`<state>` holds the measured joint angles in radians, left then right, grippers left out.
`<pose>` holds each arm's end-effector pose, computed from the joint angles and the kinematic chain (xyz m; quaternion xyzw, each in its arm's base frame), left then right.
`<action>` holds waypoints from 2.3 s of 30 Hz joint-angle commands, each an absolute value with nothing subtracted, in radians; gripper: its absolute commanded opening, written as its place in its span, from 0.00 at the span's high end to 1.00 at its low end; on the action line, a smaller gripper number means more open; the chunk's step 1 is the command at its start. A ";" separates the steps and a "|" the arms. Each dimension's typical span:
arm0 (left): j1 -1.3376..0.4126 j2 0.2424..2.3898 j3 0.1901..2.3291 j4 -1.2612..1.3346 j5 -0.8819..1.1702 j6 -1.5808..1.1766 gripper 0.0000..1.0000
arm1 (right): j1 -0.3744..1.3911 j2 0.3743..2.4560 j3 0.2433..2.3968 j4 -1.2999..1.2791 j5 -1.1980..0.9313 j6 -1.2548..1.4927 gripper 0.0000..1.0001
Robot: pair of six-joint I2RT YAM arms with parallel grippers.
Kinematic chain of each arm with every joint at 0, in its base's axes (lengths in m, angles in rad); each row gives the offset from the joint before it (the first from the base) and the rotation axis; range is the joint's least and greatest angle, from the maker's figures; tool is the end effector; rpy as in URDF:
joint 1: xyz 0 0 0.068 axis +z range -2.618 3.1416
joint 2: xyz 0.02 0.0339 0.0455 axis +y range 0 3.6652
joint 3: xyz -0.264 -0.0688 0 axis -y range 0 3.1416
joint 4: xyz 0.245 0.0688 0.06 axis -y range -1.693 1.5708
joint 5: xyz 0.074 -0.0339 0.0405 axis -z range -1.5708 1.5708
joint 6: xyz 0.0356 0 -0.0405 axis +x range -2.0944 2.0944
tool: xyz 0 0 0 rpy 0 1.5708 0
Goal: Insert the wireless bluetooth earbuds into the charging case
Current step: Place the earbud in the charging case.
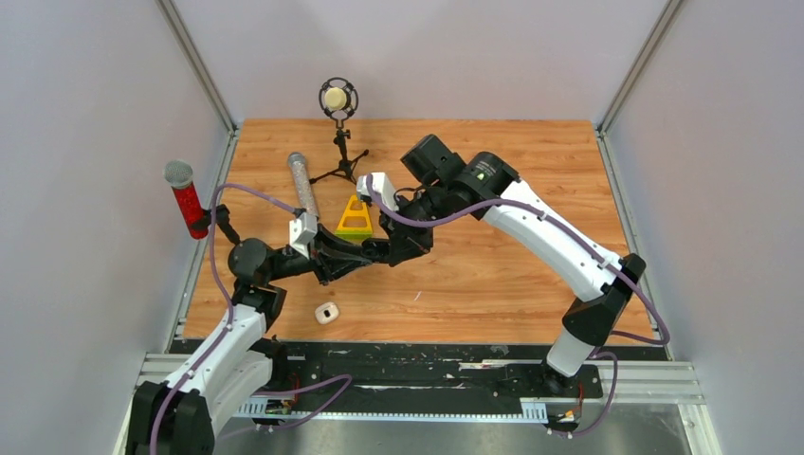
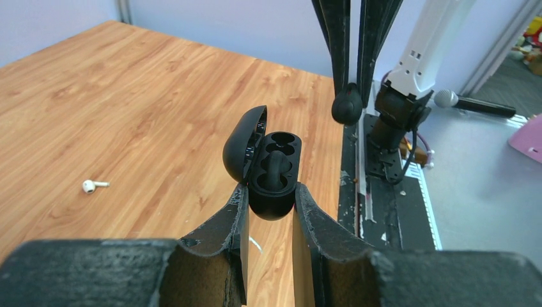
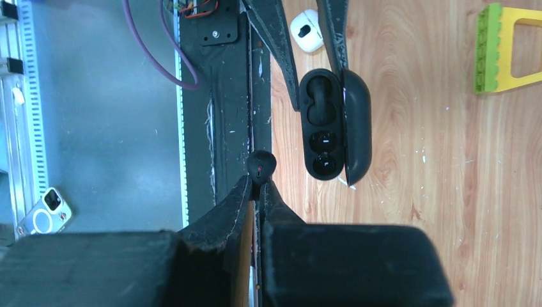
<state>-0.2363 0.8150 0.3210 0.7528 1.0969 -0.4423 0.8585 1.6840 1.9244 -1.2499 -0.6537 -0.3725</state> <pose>0.1582 -0.0707 0.2654 0.3574 0.5602 -0.5249 0.5318 0.1979 0.2623 0.4058 -0.5980 0.6917 0.3626 0.1804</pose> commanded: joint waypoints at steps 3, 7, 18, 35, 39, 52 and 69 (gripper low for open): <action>-0.253 0.834 0.350 0.804 1.160 -0.389 1.00 | 0.888 1.701 1.993 -1.261 -0.581 -0.447 1.00; -0.257 0.839 0.355 0.804 1.167 -0.378 1.00 | 0.897 1.717 1.984 -1.260 -0.568 -0.454 1.00; -0.262 0.841 0.357 0.812 1.171 -0.361 1.00 | 0.907 1.749 1.978 -1.249 -0.518 -0.469 1.00; -0.263 0.851 0.379 0.806 1.198 -0.319 1.00 | 0.971 1.754 1.917 -1.267 -0.407 -0.533 1.00; -0.264 0.851 0.381 0.808 1.198 -0.315 1.00 | 0.987 1.766 1.915 -1.273 -0.386 -0.535 0.97; -0.264 0.842 0.381 0.777 1.184 -0.324 1.00 | 0.988 1.730 1.904 -1.249 -0.334 -0.517 0.64; -0.264 0.838 0.376 0.721 1.143 -0.317 1.00 | 0.990 1.606 1.917 -1.120 -0.406 -0.486 0.56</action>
<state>-0.2604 0.8501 0.3351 0.7139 1.1435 -0.3344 0.9852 1.6695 1.9099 -1.2007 -0.3611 -0.5026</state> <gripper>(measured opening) 0.302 0.437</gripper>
